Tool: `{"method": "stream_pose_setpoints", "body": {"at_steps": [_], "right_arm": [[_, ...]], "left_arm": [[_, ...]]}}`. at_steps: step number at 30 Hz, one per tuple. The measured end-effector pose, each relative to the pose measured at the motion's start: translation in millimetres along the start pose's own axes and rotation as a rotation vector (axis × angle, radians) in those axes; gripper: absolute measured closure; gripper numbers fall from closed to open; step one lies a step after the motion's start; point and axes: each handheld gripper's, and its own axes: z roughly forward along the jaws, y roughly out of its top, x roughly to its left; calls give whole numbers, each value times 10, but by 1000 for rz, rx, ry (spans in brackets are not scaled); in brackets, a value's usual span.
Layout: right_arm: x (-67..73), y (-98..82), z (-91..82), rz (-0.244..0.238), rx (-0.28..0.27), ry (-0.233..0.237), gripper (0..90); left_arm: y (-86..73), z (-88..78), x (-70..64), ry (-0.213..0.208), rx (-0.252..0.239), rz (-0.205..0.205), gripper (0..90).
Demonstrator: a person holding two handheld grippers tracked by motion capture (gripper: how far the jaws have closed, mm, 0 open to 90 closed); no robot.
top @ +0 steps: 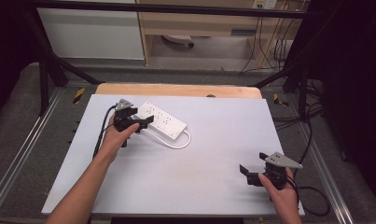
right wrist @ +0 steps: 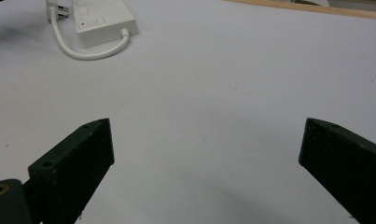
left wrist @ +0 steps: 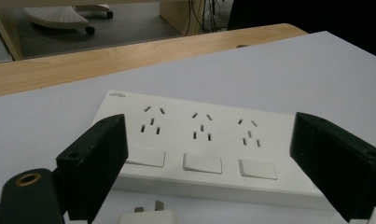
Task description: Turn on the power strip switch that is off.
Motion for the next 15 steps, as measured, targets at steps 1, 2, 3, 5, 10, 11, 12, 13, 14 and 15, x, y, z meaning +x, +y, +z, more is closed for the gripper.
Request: {"method": "stream_pose_setpoints", "body": {"at_steps": [1, 2, 3, 5, 10, 11, 12, 13, 14, 15], "right_arm": [[-1, 0, 2, -1, 0, -1, 36], [0, 0, 2, -1, 0, 0, 36], [1, 1, 3, 3, 0, 1, 36], [3, 1, 5, 3, 1, 3, 36], [4, 2, 6, -1, 1, 3, 35], [5, 3, 6, 0, 1, 4, 36], [4, 3, 7, -1, 1, 4, 36], [6, 4, 6, 1, 1, 5, 36], [6, 4, 6, 0, 1, 5, 35], [5, 5, 7, -2, 0, 5, 36]], "left_arm": [[1, -9, -4, -1, -1, -2, 107], [4, -23, -6, -3, 1, 0, 107], [9, -36, -9, -2, -1, 1, 106], [16, -65, -14, -3, -4, 4, 106], [21, -137, -14, -1, -5, 5, 105], [19, -149, -14, 1, -5, 2, 104], [17, -164, -13, 3, -3, 1, 104], [14, -177, -14, 2, -2, 3, 104], [9, -188, -17, 0, -4, 0, 104], [6, -200, -18, -2, -5, 0, 104]]}}
